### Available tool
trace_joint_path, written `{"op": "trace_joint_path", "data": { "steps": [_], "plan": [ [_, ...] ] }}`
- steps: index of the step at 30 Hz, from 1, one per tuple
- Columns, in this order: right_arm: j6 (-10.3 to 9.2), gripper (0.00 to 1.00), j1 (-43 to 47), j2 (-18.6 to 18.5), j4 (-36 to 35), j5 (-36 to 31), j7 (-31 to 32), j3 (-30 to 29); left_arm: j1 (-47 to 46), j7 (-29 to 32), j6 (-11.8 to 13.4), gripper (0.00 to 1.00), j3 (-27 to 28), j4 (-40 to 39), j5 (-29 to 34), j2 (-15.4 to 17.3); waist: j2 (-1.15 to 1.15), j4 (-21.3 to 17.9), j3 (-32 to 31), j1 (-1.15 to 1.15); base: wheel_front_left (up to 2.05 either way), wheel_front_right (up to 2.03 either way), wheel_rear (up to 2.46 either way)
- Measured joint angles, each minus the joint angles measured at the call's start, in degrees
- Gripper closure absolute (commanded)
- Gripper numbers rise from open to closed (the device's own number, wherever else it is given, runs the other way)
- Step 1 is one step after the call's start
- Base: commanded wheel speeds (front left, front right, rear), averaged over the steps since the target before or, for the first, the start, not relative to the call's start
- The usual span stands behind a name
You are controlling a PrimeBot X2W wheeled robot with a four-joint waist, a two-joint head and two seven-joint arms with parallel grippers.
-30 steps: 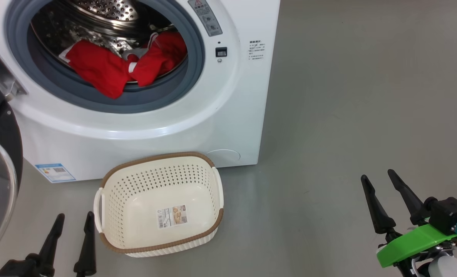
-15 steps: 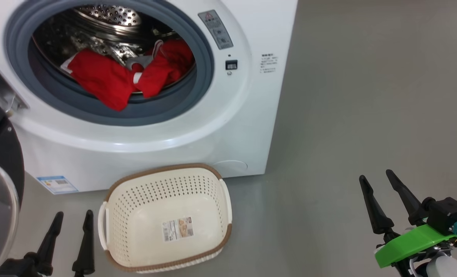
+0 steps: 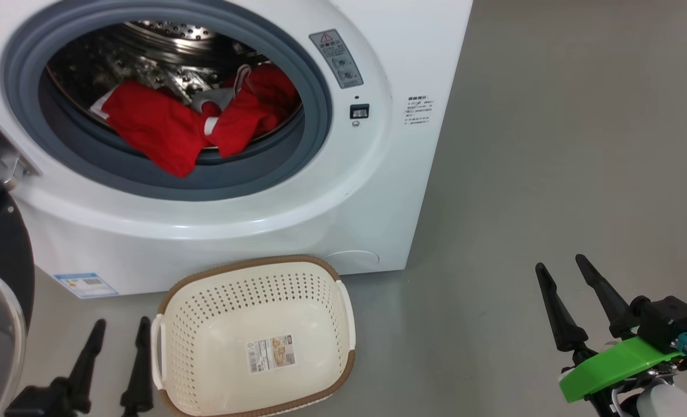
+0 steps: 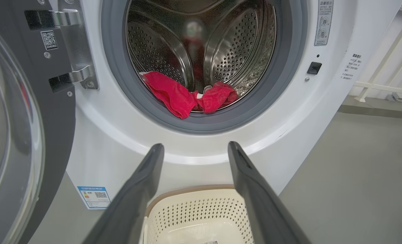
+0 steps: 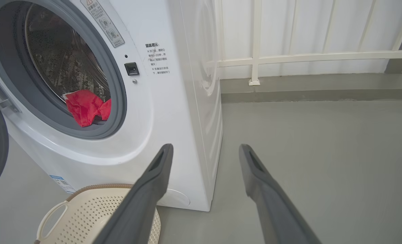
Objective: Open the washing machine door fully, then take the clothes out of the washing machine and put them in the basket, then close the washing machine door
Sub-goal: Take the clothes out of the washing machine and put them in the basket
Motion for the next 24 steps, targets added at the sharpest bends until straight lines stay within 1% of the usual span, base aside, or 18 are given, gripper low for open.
{"op": "trace_joint_path", "data": {
  "steps": [5, 12, 15, 19, 24],
  "plan": [
    [0.00, 0.00, -0.6, 0.3, 0.0, 0.0, 0.0, 0.2, -4.5, 0.0, 0.0, 0.00, -2.2, 2.5, 0.0, -0.8, 0.00, 0.1, 1.0, 0.00, 0.00, 0.00, 0.00],
    [0.00, 0.00, -2.9, 1.6, -0.3, -0.6, 0.0, 1.5, -17.1, 0.0, 0.0, 0.00, -4.5, 9.3, 0.6, -1.8, 0.00, 0.0, 3.6, 0.00, 0.00, 0.00, 0.00],
    [0.00, 0.00, -4.2, 2.1, -0.3, -0.6, 0.0, 1.9, -23.6, 0.0, 0.0, 0.00, -6.3, 14.0, 0.7, -2.0, 0.00, -0.3, 5.1, 0.00, 0.00, 0.00, 0.00],
    [0.00, 0.00, -6.1, 3.1, -0.4, -0.8, 0.0, 2.4, -32.5, 0.3, 0.0, 0.00, -8.9, 20.8, 1.0, -1.3, 0.00, -1.0, 7.1, 0.00, 0.00, 0.00, 0.00],
    [0.00, 0.00, -7.4, 4.2, -0.5, -1.1, 0.0, 2.9, -43.4, 2.8, 0.0, 0.00, -11.7, 28.8, -0.1, -0.4, 0.00, -2.2, 9.8, 0.00, 0.00, 0.00, 0.00]
  ]
}}
